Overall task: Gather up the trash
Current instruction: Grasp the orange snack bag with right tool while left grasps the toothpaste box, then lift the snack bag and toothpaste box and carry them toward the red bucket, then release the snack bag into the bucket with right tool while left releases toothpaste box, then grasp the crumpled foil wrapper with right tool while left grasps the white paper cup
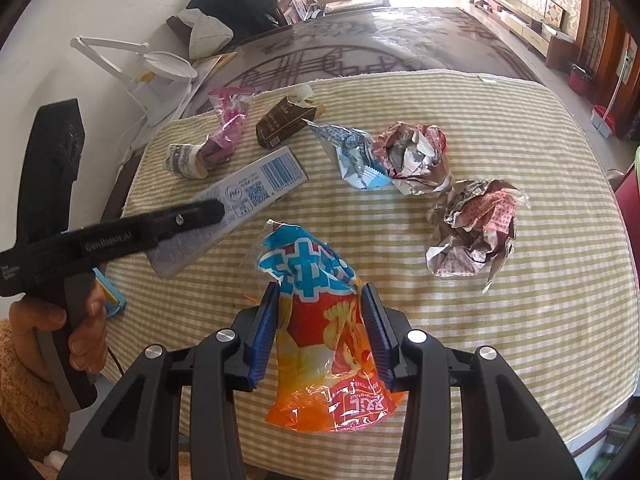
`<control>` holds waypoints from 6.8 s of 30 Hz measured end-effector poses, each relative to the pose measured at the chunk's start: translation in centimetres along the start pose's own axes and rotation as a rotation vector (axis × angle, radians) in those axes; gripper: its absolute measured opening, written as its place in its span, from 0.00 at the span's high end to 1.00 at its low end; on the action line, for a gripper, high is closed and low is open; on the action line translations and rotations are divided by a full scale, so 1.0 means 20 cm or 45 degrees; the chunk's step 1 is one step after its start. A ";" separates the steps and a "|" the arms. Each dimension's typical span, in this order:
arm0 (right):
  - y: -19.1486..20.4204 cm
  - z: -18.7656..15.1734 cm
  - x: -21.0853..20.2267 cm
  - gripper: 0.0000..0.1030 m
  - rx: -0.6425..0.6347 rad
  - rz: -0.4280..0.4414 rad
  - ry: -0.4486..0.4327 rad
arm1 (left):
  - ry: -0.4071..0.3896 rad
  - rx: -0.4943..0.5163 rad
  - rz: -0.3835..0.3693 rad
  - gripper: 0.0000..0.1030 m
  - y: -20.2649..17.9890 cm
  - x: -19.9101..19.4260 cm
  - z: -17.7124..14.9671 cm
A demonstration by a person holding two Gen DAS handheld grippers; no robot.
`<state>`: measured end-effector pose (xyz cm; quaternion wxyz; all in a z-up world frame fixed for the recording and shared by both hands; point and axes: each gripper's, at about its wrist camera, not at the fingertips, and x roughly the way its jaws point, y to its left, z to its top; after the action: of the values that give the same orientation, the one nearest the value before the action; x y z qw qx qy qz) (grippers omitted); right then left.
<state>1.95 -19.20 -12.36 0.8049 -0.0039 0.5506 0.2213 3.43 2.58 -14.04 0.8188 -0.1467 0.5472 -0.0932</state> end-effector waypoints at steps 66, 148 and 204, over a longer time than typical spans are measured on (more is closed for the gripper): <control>-0.16 0.23 -0.39 0.57 -0.106 0.011 -0.315 | -0.422 -0.081 0.215 0.50 -0.47 -0.31 0.16; -2.13 -0.27 -1.12 0.31 0.689 -0.464 -0.576 | -0.137 0.535 -0.295 0.55 -2.32 0.54 0.31; -0.21 0.39 0.07 0.75 -0.019 -0.060 -0.082 | -0.283 -0.957 0.185 0.25 0.67 -0.01 0.25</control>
<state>10.84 -20.58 -11.49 0.8271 -0.0157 0.5226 0.2063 7.91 15.97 -16.55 0.7667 -0.4064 0.4600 0.1880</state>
